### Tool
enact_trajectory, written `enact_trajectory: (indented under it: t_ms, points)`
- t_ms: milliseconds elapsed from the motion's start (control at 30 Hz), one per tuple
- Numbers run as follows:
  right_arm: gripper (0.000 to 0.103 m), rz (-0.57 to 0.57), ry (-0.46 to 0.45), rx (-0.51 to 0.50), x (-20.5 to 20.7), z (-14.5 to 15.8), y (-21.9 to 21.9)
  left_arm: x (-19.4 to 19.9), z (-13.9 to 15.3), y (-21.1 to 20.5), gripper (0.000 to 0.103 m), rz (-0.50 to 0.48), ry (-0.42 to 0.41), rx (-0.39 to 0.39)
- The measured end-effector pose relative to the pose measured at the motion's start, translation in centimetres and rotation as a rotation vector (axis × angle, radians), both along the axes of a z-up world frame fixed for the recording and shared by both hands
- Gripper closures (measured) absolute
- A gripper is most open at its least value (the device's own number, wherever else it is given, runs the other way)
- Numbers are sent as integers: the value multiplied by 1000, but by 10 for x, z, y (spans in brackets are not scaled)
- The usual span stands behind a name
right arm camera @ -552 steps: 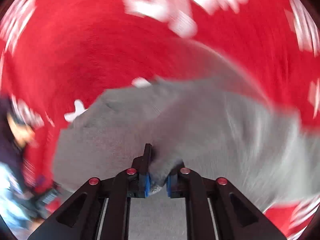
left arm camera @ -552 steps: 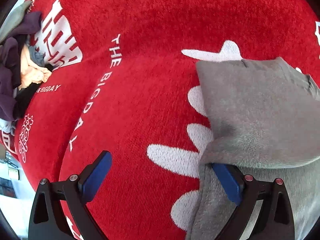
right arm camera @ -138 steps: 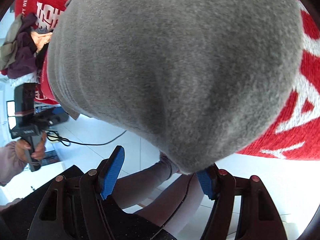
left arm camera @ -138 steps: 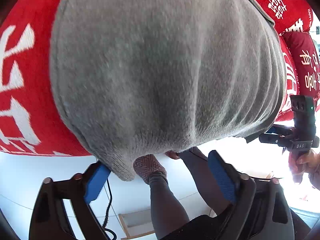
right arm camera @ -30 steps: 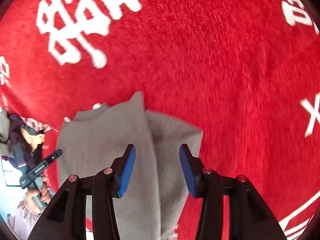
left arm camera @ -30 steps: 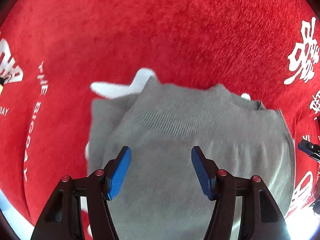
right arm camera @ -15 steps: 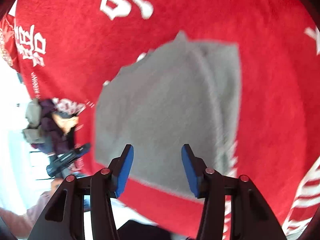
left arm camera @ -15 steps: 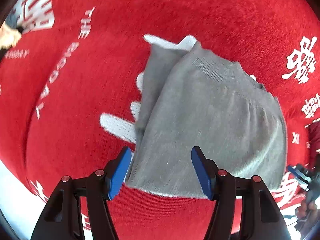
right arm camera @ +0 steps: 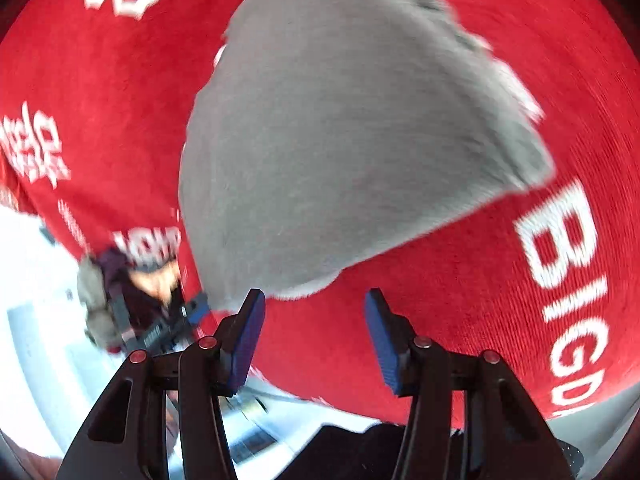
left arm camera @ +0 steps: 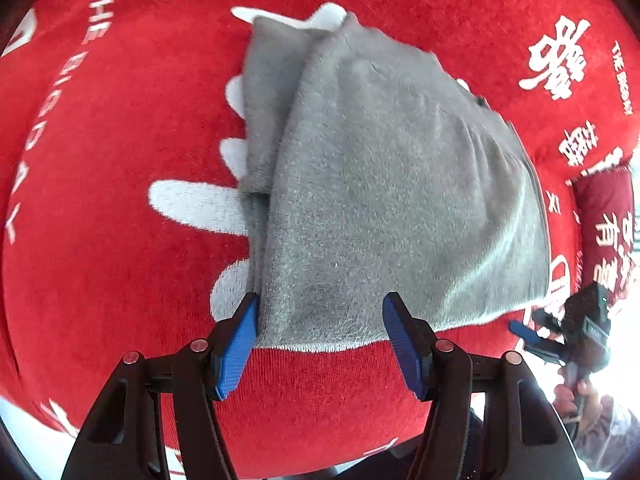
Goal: Fold small clothes
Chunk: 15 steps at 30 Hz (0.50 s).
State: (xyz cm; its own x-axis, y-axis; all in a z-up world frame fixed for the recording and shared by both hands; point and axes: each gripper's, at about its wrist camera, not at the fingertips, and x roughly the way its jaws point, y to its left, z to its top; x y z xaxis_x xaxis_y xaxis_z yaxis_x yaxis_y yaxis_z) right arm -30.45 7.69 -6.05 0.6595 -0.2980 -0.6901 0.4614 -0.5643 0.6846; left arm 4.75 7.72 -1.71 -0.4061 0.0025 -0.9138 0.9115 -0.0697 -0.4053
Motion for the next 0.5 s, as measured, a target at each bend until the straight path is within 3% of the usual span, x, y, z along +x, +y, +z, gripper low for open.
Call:
enact_trajectory:
  t_ms: [67, 133, 167, 200, 233, 267, 367, 500]
  points:
    - [47, -97, 1, -14, -7, 0, 8, 2, -3, -2, 40, -6, 35, 9]
    - [47, -206, -2, -30, -15, -2, 14, 2, -4, -4, 64, -24, 57, 7]
    - [47, -255, -6, -37, -18, -3, 15, 1, -6, -5, 83, -41, 62, 17]
    - [47, -300, -14, -43, -22, -4, 15, 3, -6, -5, 88, -47, 59, 21]
    - [59, -323, -21, -39, -24, -5, 14, 3, -6, -5, 88, -53, 57, 18]
    - [97, -330, -10, -22, -25, -6, 11, 3, -4, -5, 97, -63, 54, 12]
    - [95, -175, 110, -31, -23, 15, -12, 4, 8, -1, 97, -111, 29, -24]
    - [95, -42, 196, -75, -27, 44, -24, 10, 8, 5, 97, -138, 16, -28]
